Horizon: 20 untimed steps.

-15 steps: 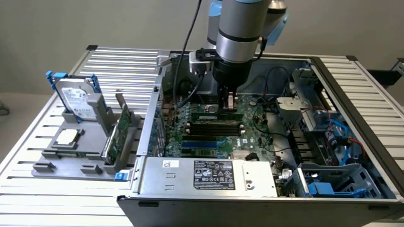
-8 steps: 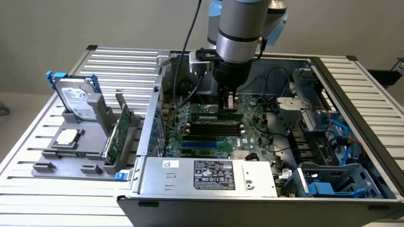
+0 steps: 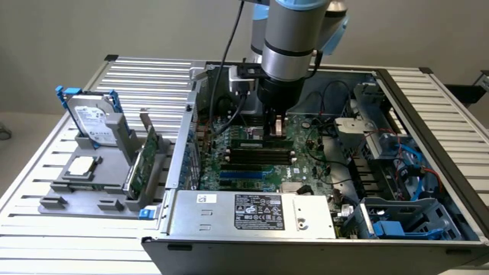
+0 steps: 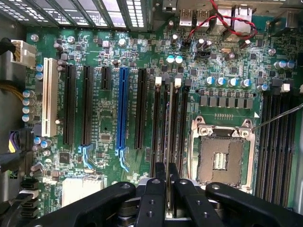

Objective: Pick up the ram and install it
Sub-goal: 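Insert the ram into the slot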

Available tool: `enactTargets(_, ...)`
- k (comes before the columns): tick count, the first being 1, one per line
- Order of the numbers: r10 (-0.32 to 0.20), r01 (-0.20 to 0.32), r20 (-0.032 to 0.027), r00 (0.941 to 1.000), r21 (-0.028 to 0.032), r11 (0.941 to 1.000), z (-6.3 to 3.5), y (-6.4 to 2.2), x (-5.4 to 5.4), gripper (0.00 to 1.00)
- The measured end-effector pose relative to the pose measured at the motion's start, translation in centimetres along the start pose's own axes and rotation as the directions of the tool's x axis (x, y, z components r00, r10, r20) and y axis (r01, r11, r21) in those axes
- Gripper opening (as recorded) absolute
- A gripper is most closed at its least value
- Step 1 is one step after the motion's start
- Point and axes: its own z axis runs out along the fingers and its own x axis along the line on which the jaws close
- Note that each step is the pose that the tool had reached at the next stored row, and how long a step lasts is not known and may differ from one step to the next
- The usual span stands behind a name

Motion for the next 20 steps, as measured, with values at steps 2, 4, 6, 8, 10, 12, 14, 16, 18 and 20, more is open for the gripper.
enactTargets(2,0.0,0.0,0.0001,1.0,-0.0012,1.0,0.14,0.0,0.1,0.14)
enactTargets(4,0.0,0.0,0.0003,1.0,-0.0015,1.0,0.29,0.0,0.2,0.14)
enactTargets(6,0.001,-0.001,0.0003,1.0,-0.0018,1.0,0.43,-0.01,0.2,0.14)
enactTargets(8,0.002,-0.002,0.0002,1.0,-0.0018,1.0,0.55,-0.01,0.2,0.14)
enactTargets(10,0.002,-0.002,0.0004,1.0,-0.0018,1.0,0.66,-0.02,0.3,0.14)
enactTargets(12,0.002,-0.002,0.0012,1.0,-0.0017,1.0,0.76,-0.01,0.4,0.14)
enactTargets(14,0.003,-0.003,0.002,1.0,-0.0016,1.0,0.86,-0.01,0.4,0.14)
enactTargets(16,0.003,-0.003,0.0027,1.0,-0.0016,1.0,0.96,-0.01,0.5,0.14)
enactTargets(18,0.003,-0.003,0.0037,1.0,-0.0016,1.0,1.04,-0.01,0.6,0.14)
enactTargets(20,0.003,-0.003,0.0047,1.0,-0.0015,1.0,1.1,-0.02,0.7,0.14)
